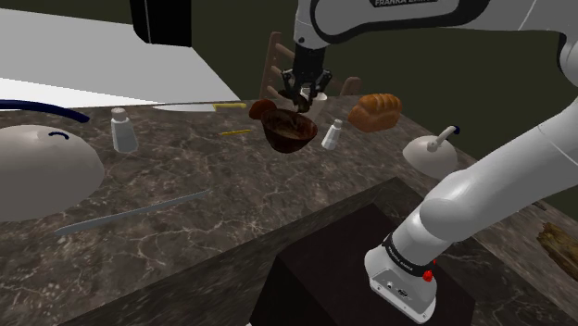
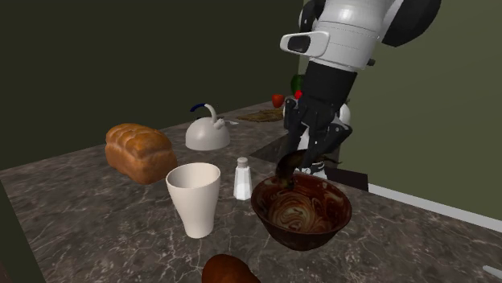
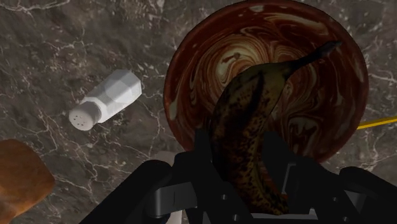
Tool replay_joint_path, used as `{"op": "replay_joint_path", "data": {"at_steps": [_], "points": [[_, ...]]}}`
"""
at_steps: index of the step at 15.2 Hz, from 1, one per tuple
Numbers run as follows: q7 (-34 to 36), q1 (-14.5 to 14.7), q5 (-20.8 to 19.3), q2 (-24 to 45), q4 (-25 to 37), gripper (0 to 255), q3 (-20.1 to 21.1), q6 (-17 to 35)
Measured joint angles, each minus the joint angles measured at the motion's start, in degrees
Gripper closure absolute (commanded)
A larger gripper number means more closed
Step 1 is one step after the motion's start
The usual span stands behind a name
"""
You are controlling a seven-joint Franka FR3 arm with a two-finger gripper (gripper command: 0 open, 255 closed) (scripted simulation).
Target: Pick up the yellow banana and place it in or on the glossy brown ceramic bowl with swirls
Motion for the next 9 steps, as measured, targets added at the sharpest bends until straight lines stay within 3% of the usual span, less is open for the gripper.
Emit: {"op": "replay_joint_path", "data": {"at_steps": [9], "points": [[1.76, -0.04, -0.74, 1.53, -5.34, 255, 0.32, 6.63]]}}
